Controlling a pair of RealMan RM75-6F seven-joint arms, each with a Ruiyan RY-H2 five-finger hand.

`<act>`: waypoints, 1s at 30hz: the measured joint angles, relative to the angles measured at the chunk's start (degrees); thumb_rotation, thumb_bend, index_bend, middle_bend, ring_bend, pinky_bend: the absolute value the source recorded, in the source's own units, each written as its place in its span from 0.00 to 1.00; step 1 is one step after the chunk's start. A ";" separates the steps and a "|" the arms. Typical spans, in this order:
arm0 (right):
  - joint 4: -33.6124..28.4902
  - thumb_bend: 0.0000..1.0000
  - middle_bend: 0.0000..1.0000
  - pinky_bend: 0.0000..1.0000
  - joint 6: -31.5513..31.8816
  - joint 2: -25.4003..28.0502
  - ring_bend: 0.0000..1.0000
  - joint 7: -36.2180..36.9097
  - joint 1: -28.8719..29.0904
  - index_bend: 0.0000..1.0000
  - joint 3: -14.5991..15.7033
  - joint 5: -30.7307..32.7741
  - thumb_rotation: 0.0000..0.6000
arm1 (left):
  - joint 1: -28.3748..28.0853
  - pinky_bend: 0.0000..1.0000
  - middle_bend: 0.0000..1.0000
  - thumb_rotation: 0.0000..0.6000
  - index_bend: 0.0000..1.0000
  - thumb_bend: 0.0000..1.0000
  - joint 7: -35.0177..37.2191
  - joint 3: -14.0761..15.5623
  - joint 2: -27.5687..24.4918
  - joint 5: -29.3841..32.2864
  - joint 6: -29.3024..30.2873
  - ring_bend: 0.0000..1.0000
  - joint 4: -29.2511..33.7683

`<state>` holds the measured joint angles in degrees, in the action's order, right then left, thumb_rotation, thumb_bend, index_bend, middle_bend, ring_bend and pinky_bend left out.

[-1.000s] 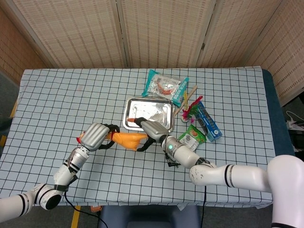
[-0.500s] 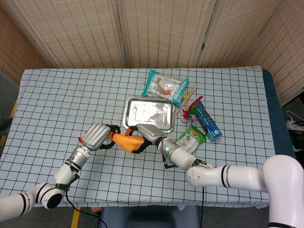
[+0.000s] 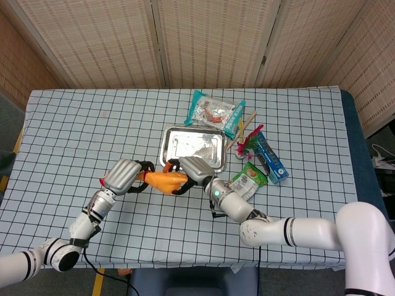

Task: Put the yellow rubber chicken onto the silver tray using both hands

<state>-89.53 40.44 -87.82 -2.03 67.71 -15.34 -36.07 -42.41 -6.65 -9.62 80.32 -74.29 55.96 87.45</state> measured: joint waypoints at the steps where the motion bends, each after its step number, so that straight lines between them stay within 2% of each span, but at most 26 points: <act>1: -0.08 0.50 0.75 1.00 0.09 0.00 0.93 -0.27 -0.01 1.00 0.04 0.04 1.00 | -0.01 0.63 0.72 1.00 0.81 0.66 -0.04 0.00 -0.08 0.10 -0.06 0.57 0.05; 4: -0.51 0.50 0.75 1.00 0.21 0.34 0.92 -0.95 -0.06 1.00 0.15 0.16 1.00 | -0.03 0.63 0.72 1.00 0.81 0.66 -0.24 0.01 -0.30 0.30 -0.15 0.57 0.20; 5: -0.63 0.49 0.75 1.00 0.35 0.42 0.88 -0.99 -0.15 0.97 0.12 0.15 1.00 | -0.03 0.63 0.72 1.00 0.81 0.66 -0.34 0.02 -0.39 0.33 -0.15 0.57 0.29; 6: -0.91 0.47 0.72 0.94 0.44 0.56 0.80 -0.86 -0.32 0.89 0.03 0.13 1.00 | -0.04 0.63 0.72 1.00 0.81 0.66 -0.44 0.03 -0.44 0.35 -0.13 0.57 0.33; 8: -1.43 0.40 0.56 0.75 -0.15 1.12 0.57 -0.42 -0.57 0.63 -0.11 0.04 1.00 | -0.07 0.63 0.72 1.00 0.81 0.66 -0.59 0.00 -0.58 0.41 -0.09 0.57 0.40; 9: -1.71 0.35 0.40 0.56 -0.99 1.65 0.40 0.01 -0.75 0.40 -0.23 -0.14 1.00 | -0.09 0.63 0.72 1.00 0.81 0.66 -0.64 -0.03 -0.66 0.47 -0.11 0.57 0.45; 10: -1.87 0.32 0.29 0.45 -1.76 2.11 0.29 0.40 -0.90 0.25 -0.34 -0.38 1.00 | -0.09 0.63 0.72 1.00 0.81 0.66 -0.67 -0.04 -0.71 0.52 -0.11 0.57 0.50; 12: -2.10 0.27 0.08 0.24 -3.51 3.30 0.08 1.23 -1.28 0.04 -0.57 -1.35 1.00 | -0.10 0.63 0.72 1.00 0.81 0.66 -0.67 -0.09 -0.83 0.67 -0.12 0.57 0.55; 13: -2.15 0.24 0.02 0.15 -3.96 3.74 0.02 1.48 -1.43 0.00 -0.64 -1.92 1.00 | -0.12 0.64 0.72 1.00 0.81 0.66 -0.63 -0.13 -0.88 0.76 -0.17 0.57 0.58; 14: -2.20 0.22 0.00 0.08 -4.20 4.10 0.00 1.71 -1.61 0.00 -0.72 -2.52 1.00 | -0.14 0.64 0.72 1.00 0.81 0.66 -0.55 -0.16 -0.95 0.88 -0.26 0.57 0.63; 17: -2.28 0.17 0.00 0.00 -4.01 4.85 0.00 2.12 -2.21 0.00 -0.91 -4.30 1.00 | -0.25 0.64 0.72 1.00 0.81 0.66 -0.06 -0.26 -1.27 1.31 -0.85 0.57 0.93; 23: -2.49 0.14 0.00 0.00 -1.86 5.38 0.00 1.60 -2.85 0.00 -0.95 -5.31 1.00 | -0.72 0.64 0.72 1.00 0.81 0.66 0.78 -0.68 -2.03 2.82 -2.41 0.57 1.59; 30: -2.70 0.14 0.00 0.02 -3.53 5.41 0.00 2.31 -2.63 0.00 -1.04 -4.44 1.00 | -1.11 0.64 0.72 1.00 0.81 0.66 0.79 -0.95 -2.09 3.68 -3.05 0.57 1.82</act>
<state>-92.23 36.91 -82.41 0.28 65.08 -16.37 -40.51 -43.52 -5.86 -10.57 78.23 -70.61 52.91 89.27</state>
